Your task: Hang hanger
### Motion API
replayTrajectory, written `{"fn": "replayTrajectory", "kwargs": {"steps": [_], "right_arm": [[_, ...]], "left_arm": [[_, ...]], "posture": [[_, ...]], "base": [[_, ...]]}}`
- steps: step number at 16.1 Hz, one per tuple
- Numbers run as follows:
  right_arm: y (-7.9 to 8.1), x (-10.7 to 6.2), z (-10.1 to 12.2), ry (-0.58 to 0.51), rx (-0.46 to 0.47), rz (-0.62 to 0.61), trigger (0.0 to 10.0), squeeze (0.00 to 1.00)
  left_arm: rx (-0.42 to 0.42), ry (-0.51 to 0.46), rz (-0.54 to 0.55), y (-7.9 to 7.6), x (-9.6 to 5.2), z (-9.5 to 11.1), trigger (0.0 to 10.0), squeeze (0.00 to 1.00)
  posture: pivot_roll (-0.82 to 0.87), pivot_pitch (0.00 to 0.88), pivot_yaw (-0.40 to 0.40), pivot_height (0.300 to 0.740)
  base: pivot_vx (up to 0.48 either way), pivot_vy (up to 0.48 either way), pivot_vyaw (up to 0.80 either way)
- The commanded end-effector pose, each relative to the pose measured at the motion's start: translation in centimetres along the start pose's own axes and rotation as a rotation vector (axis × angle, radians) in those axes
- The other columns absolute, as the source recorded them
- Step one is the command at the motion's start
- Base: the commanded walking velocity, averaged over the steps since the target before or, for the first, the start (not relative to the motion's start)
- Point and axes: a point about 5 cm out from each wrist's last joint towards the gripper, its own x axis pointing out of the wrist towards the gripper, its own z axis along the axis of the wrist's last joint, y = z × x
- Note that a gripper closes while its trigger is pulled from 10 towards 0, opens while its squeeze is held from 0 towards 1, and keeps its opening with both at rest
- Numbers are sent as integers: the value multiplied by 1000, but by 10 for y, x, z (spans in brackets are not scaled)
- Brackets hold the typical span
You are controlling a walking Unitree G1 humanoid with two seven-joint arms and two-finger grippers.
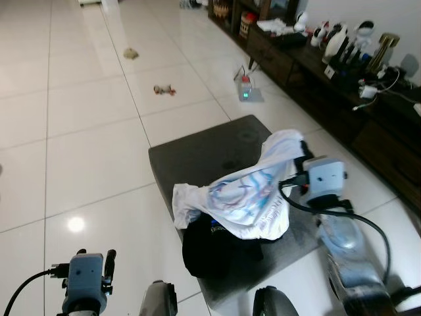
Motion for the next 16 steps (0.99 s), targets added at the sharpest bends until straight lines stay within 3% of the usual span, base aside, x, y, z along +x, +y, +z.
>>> {"fn": "replayTrajectory", "kwargs": {"steps": [1,7,9,10,11,12,13,14,16], "right_arm": [[-3,0,18,-54,17,-15,0,0],[15,11,106,-250,122,171,0,0],[19,16,136,-332,241,200,0,0],[19,16,139,-341,258,209,0,0],[23,14,148,-348,366,266,0,0],[23,14,147,-342,366,268,0,0],[21,13,106,-172,321,222,0,0],[21,11,94,-122,312,208,0,0],[19,-4,33,110,370,113,0,0]], "left_arm": [[13,8,-6,1,0,-4,10000,0],[12,-22,-9,-1,9,-3,10000,0],[11,-31,-5,0,10,-2,10000,0],[11,-31,-5,0,10,-2,10000,0],[7,-34,-7,-2,9,-2,10000,0],[7,-34,-8,-3,9,-2,10000,0],[-2,-35,-16,-7,10,-3,10000,0],[-3,-35,-19,-9,10,-3,10000,0],[-7,-36,-29,-13,8,-4,10000,0]], "posture": [[94,99,-33,615],[89,81,-31,615],[91,77,-31,615],[90,74,-31,615],[82,67,-33,615],[79,65,-34,615],[78,60,-37,615],[79,59,-37,615],[86,50,-39,615]], "base": [[0,0,0],[0,0,0],[0,0,0],[0,0,0],[0,0,0],[0,0,0],[0,0,0],[0,0,0],[0,0,0]]}}
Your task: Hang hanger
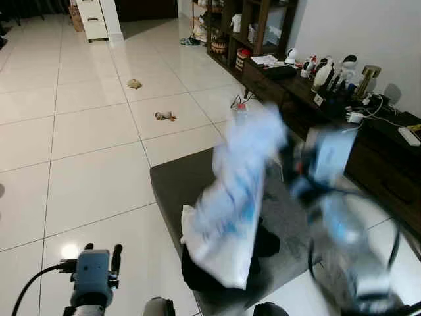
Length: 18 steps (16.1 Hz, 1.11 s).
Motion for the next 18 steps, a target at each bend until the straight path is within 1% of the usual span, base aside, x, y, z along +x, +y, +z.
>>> {"fn": "replayTrajectory", "kwargs": {"steps": [1,2,3,4,5,7,9,12,14,15,16,17,18], "right_arm": [[-9,-2,-9,30,88,-69,0,0],[-10,-3,-16,69,141,-95,0,0],[-8,-3,-17,81,163,-85,1412,0],[-4,-3,-20,89,135,-48,10000,0],[-2,-5,-27,118,97,-29,10000,0],[-3,-6,-31,145,64,-34,10000,0],[-1,-8,-30,141,57,-13,10000,0],[0,-9,-27,121,64,4,10000,0],[0,-9,-22,98,57,45,10000,0],[1,-11,-23,106,43,82,10000,0],[2,-11,-23,109,36,92,10000,0],[4,-13,-25,123,15,147,10000,0],[12,-20,-30,169,-26,301,10000,0]], "left_arm": [[7,1,1,-1,-1,-2,10000,0],[6,2,1,-1,-2,-2,10000,0],[6,1,2,0,-2,-2,10000,0],[5,0,0,-1,-3,-3,10000,0],[2,-4,-5,-2,-3,-2,10000,0],[1,-7,-9,-3,-4,-2,10000,0],[-1,-8,-20,-5,-3,-2,10000,0],[-1,-16,-24,-5,-1,0,10000,0],[-1,-17,-24,-5,0,1,10000,0],[-1,-17,-24,-5,0,1,10000,0],[-1,-17,-24,-5,0,2,10000,0],[0,-24,-29,-4,1,4,10000,0],[17,-39,-49,-4,3,8,10000,0]], "posture": [[92,48,-39,615],[93,46,-38,615],[90,44,-39,615],[91,41,-39,615],[95,37,-39,619],[92,33,-38,634],[88,28,-35,664],[89,43,-34,689],[85,53,-32,714],[85,60,-31,729],[85,60,-31,734],[86,66,-29,740],[84,70,-28,740]], "base": [[0,0,0],[0,0,0],[0,0,0],[0,0,0],[0,0,0],[0,0,0],[0,0,0],[0,0,0],[0,0,0],[0,0,0],[0,0,0],[0,0,0],[0,0,0]]}}
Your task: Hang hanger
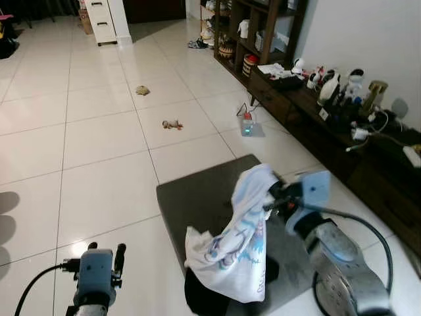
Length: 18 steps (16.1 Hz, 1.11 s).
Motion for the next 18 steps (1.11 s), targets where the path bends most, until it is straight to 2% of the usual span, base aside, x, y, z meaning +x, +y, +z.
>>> {"fn": "replayTrajectory", "kwargs": {"steps": [1,2,3,6,9,10,12,13,14,16,17,18], "right_arm": [[12,-4,-1,13,-41,133,10000,0],[18,-16,-16,127,-133,298,10000,0],[19,-23,-24,182,-157,375,10000,0],[9,-37,-30,295,-237,518,10000,0],[17,-39,-19,289,-245,695,10000,0],[27,-49,-20,345,-267,853,10000,0],[27,-55,-27,413,-308,906,10000,0],[23,-55,-32,441,-329,889,10000,0],[17,-53,-36,452,-335,860,10000,0],[16,-53,-38,470,-370,869,10000,0],[14,-49,-37,455,-396,831,10000,0],[8,-41,-37,447,-394,740,10000,0]], "left_arm": [[21,-13,-32,-1,2,5,10000,0],[28,-28,-47,3,6,11,10000,0],[32,-35,-58,6,10,14,10000,0],[56,-59,-82,15,20,25,10000,0],[45,-59,-149,8,26,31,10000,0],[48,-40,-265,-1,27,33,10000,0],[77,5,-391,-7,26,31,10000,0],[125,31,-463,-7,25,30,10000,0],[221,58,-557,-6,25,29,10000,0],[283,74,-630,-9,26,29,10000,0],[312,59,-621,-10,27,30,10000,0],[291,47,-567,-10,33,33,10000,0]], "posture": [[82,72,-29,740],[81,75,-29,740],[81,78,-30,740],[70,84,-31,740],[66,86,-31,740],[66,87,-34,740],[66,86,-36,740],[65,87,-37,740],[66,83,-35,740],[60,81,-34,740],[59,82,-34,740],[57,80,-34,740]], "base": [[0,0,0],[0,0,0],[0,0,0],[0,0,0],[0,0,0],[0,0,0],[0,0,0],[0,0,0],[0,0,0],[0,0,0],[0,0,0],[0,0,0]]}}
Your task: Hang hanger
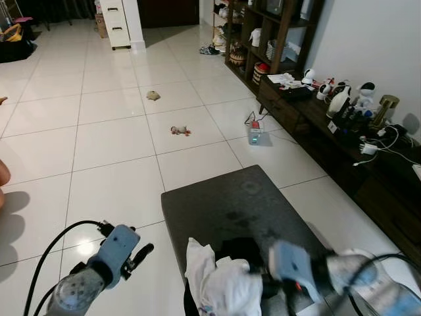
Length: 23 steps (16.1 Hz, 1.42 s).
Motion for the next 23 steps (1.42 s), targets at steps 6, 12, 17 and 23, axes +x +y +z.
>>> {"fn": "replayTrajectory", "kwargs": {"steps": [6,12,17,23], "right_arm": [[-56,0,17,-77,119,-548,10000,0],[0,10,17,9,-83,-27,10000,0],[2,2,9,88,-114,46,10000,0],[7,0,20,63,-147,84,10000,0]], "left_arm": [[-303,-60,285,5,15,13,10000,0],[-231,-77,-56,5,10,20,10000,1000],[-239,86,-482,-26,-9,1,10000,1000],[-169,48,-635,-38,10,21,10000,1000]], "posture": [[49,78,-35,740],[50,84,-35,740],[36,83,-29,740],[24,75,-20,740]], "base": [[0,0,0],[0,0,0],[0,0,0],[0,0,0]]}}
